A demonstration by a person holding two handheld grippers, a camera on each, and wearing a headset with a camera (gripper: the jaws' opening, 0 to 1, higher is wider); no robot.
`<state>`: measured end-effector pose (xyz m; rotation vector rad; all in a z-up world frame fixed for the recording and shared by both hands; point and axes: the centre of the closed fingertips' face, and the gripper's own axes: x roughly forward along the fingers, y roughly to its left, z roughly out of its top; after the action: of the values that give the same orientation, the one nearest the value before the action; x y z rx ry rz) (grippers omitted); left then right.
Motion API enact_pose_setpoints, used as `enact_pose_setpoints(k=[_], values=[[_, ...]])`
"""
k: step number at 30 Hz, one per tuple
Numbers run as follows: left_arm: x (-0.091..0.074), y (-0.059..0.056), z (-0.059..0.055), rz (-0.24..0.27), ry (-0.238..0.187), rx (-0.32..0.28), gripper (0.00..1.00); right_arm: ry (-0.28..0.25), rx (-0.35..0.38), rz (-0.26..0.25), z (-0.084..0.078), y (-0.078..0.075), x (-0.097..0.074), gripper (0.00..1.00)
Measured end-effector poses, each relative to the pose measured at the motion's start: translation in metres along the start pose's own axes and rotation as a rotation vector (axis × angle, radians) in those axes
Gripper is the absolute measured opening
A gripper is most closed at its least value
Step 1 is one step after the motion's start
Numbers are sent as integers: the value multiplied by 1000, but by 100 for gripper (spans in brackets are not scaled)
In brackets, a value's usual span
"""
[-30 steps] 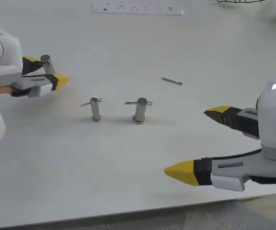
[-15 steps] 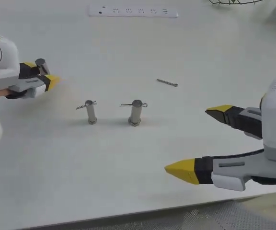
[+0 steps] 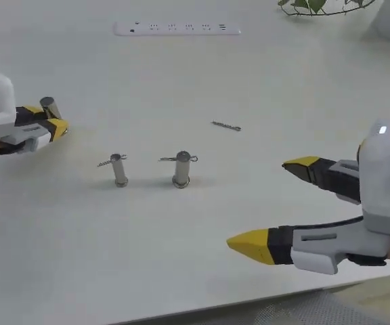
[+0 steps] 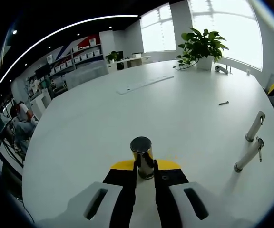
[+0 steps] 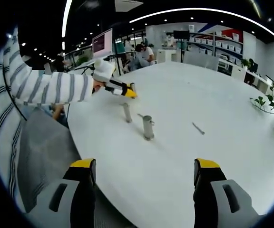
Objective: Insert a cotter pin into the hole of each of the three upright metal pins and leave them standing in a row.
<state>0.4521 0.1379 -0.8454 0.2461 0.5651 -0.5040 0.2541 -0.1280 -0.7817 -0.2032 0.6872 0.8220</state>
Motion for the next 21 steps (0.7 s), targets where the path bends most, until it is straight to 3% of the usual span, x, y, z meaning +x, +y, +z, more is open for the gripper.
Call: enact_pose_setpoints(k=[2,7,21], values=[[-1,0,1,-8,-3,-46,11,5,2,-2,-2,-1,-1,86],[-1,-2,1,2,7,-32,11,6,9,-1,-4,-2,-1,86],[-6,-14,2,-42,29,-19,10,-6,-2,-22,0,-10,-2,83]])
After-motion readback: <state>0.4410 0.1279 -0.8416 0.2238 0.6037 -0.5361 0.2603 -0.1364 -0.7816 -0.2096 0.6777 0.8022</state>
